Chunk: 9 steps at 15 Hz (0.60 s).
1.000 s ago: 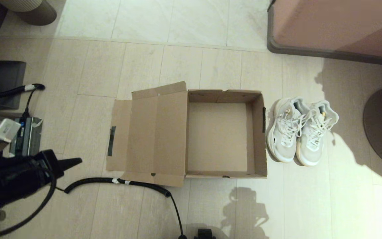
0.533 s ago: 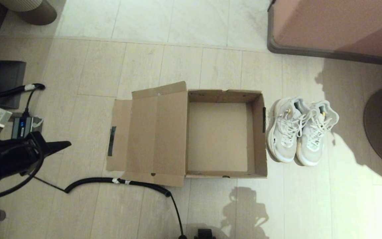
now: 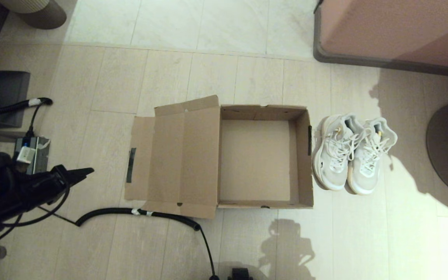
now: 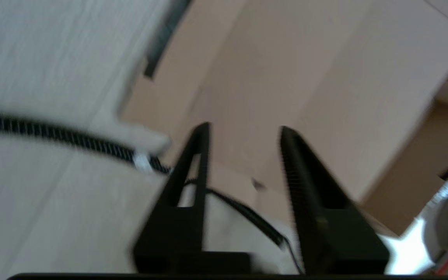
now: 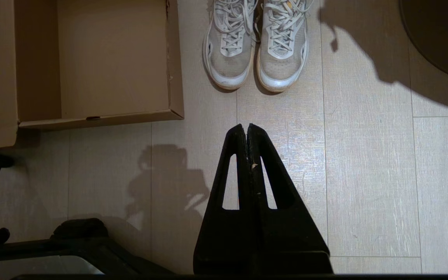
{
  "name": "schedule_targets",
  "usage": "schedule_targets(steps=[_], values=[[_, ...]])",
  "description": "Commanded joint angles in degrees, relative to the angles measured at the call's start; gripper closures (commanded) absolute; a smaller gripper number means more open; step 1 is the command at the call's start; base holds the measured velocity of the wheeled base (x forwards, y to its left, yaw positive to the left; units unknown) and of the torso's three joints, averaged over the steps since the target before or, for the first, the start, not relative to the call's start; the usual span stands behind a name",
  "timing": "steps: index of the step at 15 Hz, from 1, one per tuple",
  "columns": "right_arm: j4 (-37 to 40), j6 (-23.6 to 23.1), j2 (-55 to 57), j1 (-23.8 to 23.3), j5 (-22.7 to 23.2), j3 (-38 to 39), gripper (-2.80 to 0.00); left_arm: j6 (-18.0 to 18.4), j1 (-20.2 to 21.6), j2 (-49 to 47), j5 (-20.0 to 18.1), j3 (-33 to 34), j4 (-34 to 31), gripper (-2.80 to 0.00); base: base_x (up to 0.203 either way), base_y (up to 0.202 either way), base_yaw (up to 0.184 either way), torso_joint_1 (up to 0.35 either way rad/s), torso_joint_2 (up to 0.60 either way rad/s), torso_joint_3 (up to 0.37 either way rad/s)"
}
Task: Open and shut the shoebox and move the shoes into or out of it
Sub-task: Close the shoe box
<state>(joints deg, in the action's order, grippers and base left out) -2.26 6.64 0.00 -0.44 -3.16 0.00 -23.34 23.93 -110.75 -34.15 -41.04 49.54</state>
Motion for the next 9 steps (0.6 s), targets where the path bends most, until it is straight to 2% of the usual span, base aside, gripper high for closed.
schedule_targets(steps=[1,4,7,9], values=[[0.0,0.0,0.1,0.0,0.0,0.6,0.00,-0.2,-0.8,-10.3,-0.3,-0.8,9.9,-2.80,0.000,0.000,0.000,0.000,0.00,0.000],[0.0,0.0,0.1,0.0,0.0,0.6,0.00,-0.6,-2.8,-18.0,-0.2,-4.5,17.8,-2.80,0.000,0.000,0.000,0.000,0.00,0.000],[0.0,0.0,0.1,0.0,0.0,0.6,0.00,-3.0,-5.0,-23.6,-0.1,-9.1,23.9,-2.80,0.000,0.000,0.000,0.000,0.00,0.000],[0.0,0.0,0.1,0.0,0.0,0.6,0.00,-5.2,-6.6,-26.0,0.1,-13.3,25.4,-2.80,0.000,0.000,0.000,0.000,0.00,0.000]])
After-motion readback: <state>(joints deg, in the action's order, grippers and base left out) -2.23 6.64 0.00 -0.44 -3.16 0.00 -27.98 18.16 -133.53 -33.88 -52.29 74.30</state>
